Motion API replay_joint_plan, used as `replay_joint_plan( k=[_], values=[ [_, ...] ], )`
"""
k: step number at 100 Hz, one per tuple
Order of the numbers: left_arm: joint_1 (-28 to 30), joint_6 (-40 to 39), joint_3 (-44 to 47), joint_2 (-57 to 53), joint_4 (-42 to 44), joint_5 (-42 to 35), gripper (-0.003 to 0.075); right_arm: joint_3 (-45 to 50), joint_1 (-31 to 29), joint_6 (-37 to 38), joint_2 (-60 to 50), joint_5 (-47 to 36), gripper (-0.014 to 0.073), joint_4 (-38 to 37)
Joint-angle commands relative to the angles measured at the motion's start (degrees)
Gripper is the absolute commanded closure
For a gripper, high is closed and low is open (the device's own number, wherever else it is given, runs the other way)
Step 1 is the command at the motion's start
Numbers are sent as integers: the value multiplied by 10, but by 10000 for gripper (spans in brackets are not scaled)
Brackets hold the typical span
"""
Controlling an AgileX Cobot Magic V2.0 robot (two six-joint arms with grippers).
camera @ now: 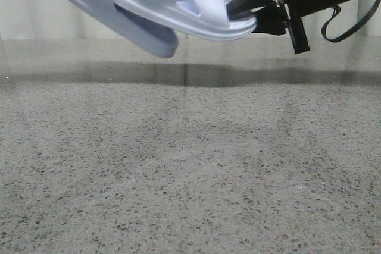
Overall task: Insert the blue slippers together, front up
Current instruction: 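Slide the right gripper's slipper onto the left gripper's slipper, soles stacked, then lower the stacked slippers onto the table and open both grippers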
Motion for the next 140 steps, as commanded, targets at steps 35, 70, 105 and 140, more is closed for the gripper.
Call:
replay_joint_plan(
  k=[35,70,105,140],
  values=[
    [25,-6,-12,-14,22,44,705,-20,-70,2,-67,123,311,48],
    [-31,41,46,12,-13,-47,705,-20,-128,15,-102,123,317,33],
    [-58,97,46,78,21,-110,697,-20,-128,16,-108,123,317,-7],
    [-58,178,45,79,50,-135,245,-20,-130,16,-108,123,317,-29]
  ],
)
